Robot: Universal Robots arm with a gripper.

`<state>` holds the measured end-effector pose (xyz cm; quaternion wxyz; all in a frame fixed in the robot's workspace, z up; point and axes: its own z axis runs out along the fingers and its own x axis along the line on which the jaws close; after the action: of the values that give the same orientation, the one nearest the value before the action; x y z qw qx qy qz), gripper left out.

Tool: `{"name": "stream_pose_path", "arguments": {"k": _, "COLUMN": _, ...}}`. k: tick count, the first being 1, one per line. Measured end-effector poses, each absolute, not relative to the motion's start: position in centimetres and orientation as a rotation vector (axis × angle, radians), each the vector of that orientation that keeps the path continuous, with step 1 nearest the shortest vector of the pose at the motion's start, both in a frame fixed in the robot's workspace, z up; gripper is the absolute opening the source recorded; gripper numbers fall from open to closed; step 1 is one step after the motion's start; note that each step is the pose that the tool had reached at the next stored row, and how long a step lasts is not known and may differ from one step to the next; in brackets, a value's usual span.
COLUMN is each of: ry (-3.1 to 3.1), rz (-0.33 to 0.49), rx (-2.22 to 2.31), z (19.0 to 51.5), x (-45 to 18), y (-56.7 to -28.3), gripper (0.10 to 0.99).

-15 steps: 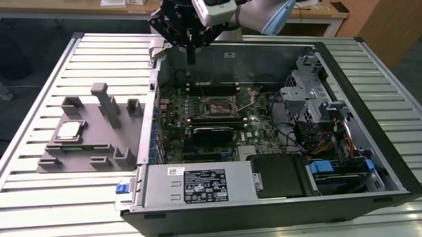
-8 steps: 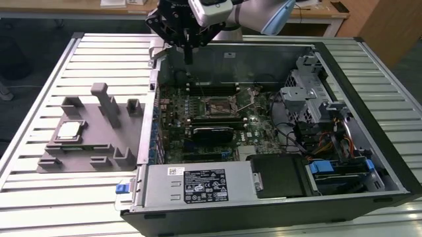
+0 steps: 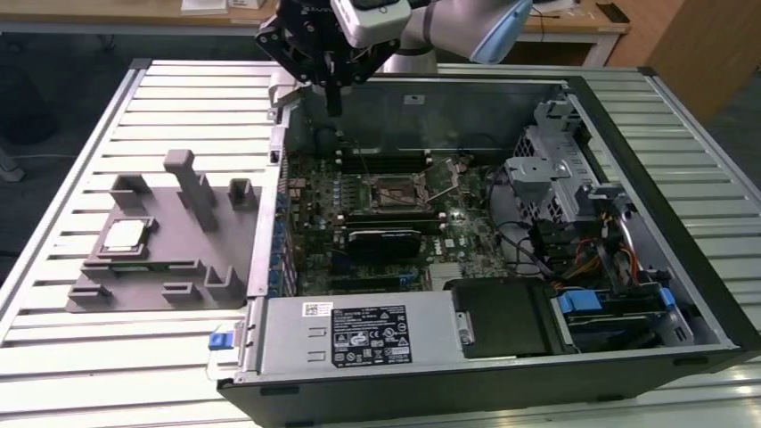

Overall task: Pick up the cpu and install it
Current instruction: 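Reach for the cpu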

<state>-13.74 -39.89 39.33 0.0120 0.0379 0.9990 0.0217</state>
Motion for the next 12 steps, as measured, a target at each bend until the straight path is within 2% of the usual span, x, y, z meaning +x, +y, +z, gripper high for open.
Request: {"name": "stream_pose_path", "arguments": {"k": 12, "ry": 3.115, "rz": 0.067, "rx": 0.118, "z": 39.33, "x": -14.71, "y": -39.89, "gripper": 0.106}}
